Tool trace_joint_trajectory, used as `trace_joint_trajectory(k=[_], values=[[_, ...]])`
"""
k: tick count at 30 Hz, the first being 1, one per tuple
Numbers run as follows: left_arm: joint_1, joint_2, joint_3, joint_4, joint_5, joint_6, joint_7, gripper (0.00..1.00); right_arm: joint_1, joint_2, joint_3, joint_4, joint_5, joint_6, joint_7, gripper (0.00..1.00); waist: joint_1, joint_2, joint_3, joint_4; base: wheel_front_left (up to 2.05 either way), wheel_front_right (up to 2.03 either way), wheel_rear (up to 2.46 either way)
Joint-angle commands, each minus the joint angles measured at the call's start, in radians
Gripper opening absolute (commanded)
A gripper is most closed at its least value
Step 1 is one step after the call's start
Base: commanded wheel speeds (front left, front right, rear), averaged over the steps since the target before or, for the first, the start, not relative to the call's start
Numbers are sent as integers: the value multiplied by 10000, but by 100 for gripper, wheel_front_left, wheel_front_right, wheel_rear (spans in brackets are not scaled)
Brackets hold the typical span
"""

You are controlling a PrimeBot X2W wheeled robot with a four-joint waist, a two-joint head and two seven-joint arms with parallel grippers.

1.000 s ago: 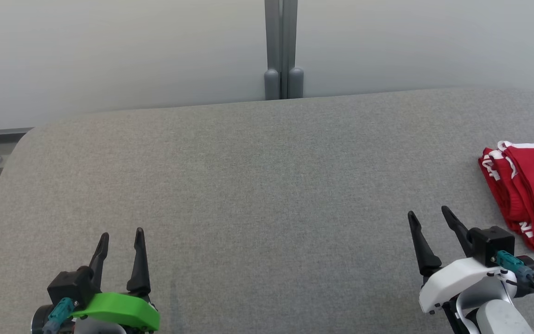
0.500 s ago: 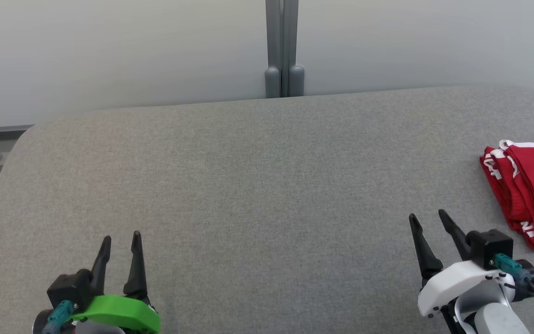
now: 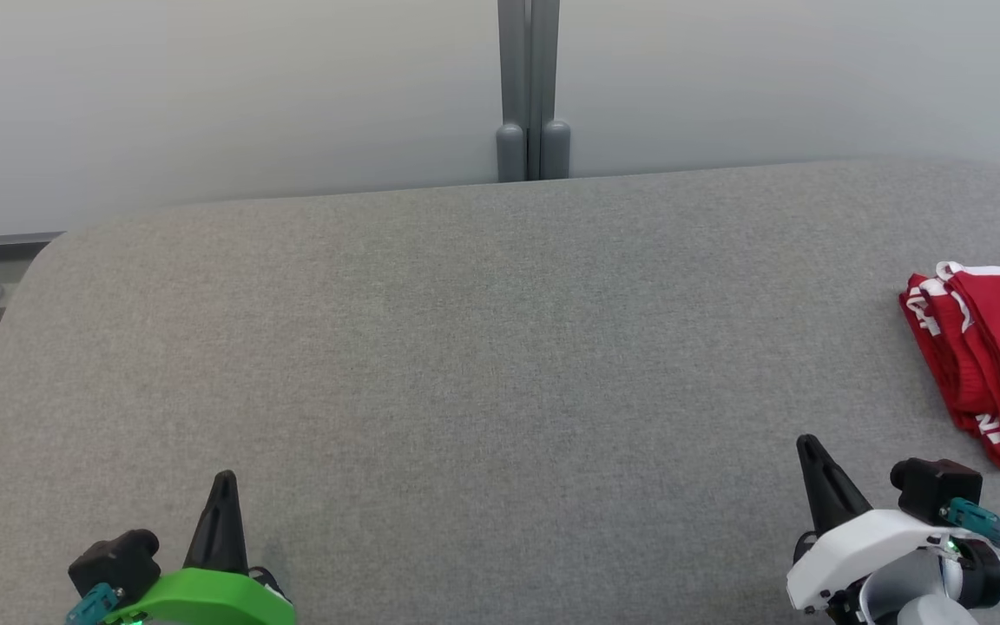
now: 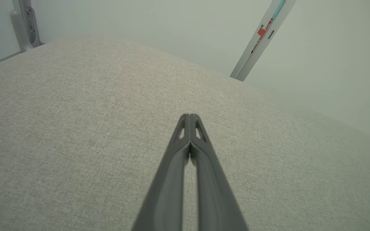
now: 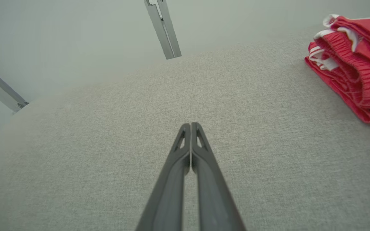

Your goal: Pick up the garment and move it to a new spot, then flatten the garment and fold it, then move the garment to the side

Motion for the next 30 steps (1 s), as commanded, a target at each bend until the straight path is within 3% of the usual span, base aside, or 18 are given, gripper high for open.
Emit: trace_joint_trajectory(k=[1,30], values=[[-222,38,73,-224,-462,-27,94,0,-255,-23,-98,-206,468,-2,71,0,0,0,3,2,0,0,0],[-450,46,463,-755,-4514,-91,1232,0,-501,205,-661,-401,4866,-5,802,0,0,0,67,34,0,0,0]])
